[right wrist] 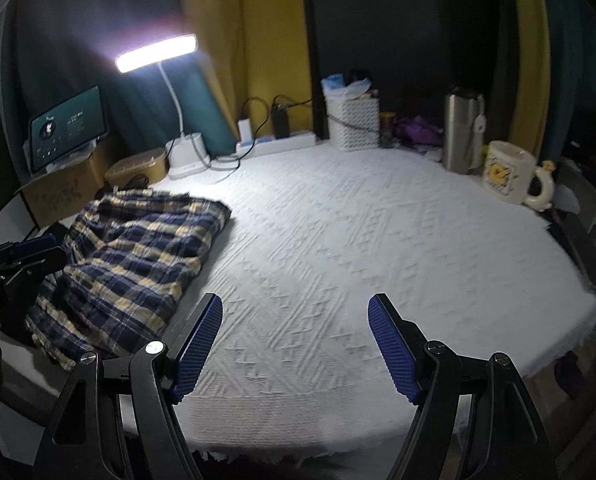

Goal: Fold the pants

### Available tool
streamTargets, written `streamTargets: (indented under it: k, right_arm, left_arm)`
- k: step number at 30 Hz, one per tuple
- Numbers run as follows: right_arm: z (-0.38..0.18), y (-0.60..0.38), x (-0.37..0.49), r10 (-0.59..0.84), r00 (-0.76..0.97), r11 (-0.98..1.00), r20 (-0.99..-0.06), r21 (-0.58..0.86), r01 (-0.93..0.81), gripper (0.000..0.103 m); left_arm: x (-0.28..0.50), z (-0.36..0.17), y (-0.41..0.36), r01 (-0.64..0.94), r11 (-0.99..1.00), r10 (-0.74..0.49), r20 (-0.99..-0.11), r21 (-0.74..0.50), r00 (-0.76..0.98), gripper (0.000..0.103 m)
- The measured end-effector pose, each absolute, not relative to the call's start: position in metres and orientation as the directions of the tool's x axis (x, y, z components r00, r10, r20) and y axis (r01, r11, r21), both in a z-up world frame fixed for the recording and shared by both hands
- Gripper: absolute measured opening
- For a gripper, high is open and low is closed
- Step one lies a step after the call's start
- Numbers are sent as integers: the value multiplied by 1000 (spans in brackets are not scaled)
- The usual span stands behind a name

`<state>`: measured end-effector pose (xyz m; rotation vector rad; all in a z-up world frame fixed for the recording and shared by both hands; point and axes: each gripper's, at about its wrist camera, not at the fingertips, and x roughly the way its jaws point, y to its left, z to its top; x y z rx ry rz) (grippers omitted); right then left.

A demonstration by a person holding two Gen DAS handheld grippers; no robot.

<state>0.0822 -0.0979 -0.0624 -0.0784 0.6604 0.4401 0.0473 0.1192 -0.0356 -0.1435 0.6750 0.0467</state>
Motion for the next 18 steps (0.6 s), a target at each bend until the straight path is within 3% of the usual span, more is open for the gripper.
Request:
streamTargets:
  k: [18]
  right_arm:
    - [10,-138,37,332,829,932,-449,25,-360,77]
  left_arm:
    - [18,23,95,-52,995,5,-479,-85,878,67]
